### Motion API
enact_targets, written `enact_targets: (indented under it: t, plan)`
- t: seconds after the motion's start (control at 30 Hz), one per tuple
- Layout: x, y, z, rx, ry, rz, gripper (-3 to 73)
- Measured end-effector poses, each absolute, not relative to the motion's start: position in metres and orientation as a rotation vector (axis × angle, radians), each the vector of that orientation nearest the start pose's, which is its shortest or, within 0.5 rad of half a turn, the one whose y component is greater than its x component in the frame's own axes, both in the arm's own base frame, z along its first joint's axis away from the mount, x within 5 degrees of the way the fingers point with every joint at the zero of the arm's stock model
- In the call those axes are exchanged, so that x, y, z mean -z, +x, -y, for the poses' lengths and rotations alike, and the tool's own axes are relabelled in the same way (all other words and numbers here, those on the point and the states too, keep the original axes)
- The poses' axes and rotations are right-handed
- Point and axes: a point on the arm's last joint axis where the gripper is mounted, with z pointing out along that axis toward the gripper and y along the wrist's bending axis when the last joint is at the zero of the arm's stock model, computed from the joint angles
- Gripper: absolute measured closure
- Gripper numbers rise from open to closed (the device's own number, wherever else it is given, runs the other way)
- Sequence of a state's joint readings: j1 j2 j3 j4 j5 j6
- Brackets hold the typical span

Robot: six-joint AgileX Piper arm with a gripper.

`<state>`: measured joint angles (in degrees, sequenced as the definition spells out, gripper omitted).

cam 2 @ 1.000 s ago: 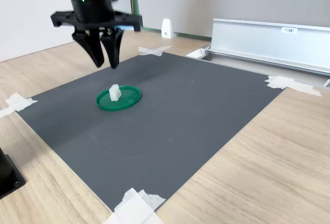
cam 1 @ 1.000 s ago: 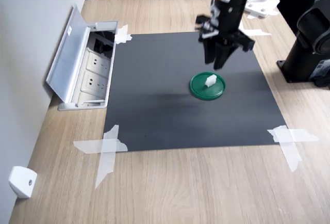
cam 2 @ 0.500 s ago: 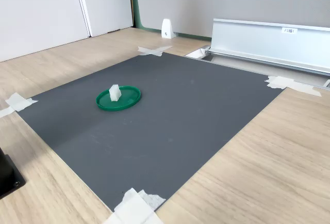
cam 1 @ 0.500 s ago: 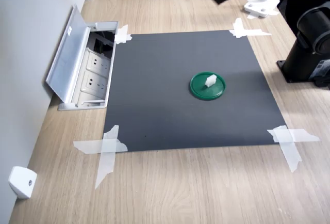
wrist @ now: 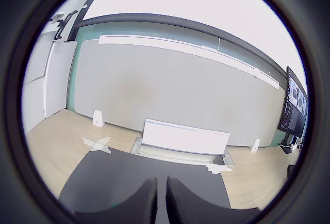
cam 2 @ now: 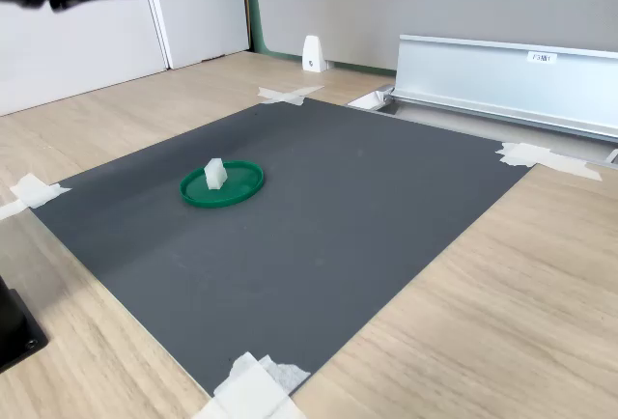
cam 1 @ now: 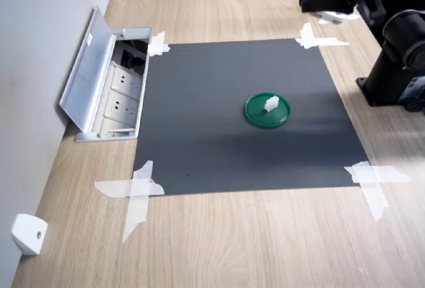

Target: Grasp a white terminal and put it on the green lid.

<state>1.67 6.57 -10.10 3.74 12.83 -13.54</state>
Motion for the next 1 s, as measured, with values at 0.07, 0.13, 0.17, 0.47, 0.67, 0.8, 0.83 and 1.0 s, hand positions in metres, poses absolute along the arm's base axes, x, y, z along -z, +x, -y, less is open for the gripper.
enact_targets:
  t: [0.07,0.13,0.17,0.47,0.67,0.8,0.83,1.0]
  plan:
    - [-0.237,0.055,-0.003,0.093,-0.171,-1.617,63.5]
    - [-0.228,0.051,-0.003,0.077,-0.152,-1.605,63.5]
    - [-0.224,0.051,-0.003,0.070,-0.145,-1.609,63.5]
    - [-0.206,0.053,-0.003,0.053,-0.134,-1.662,63.5]
    - [-0.205,0.053,-0.003,0.052,-0.135,-1.669,63.7]
    - [-0.205,0.053,-0.003,0.052,-0.136,-1.670,63.7]
    - [-0.205,0.053,-0.003,0.051,-0.135,-1.670,63.7]
    - [-0.205,0.053,-0.003,0.051,-0.135,-1.671,63.7]
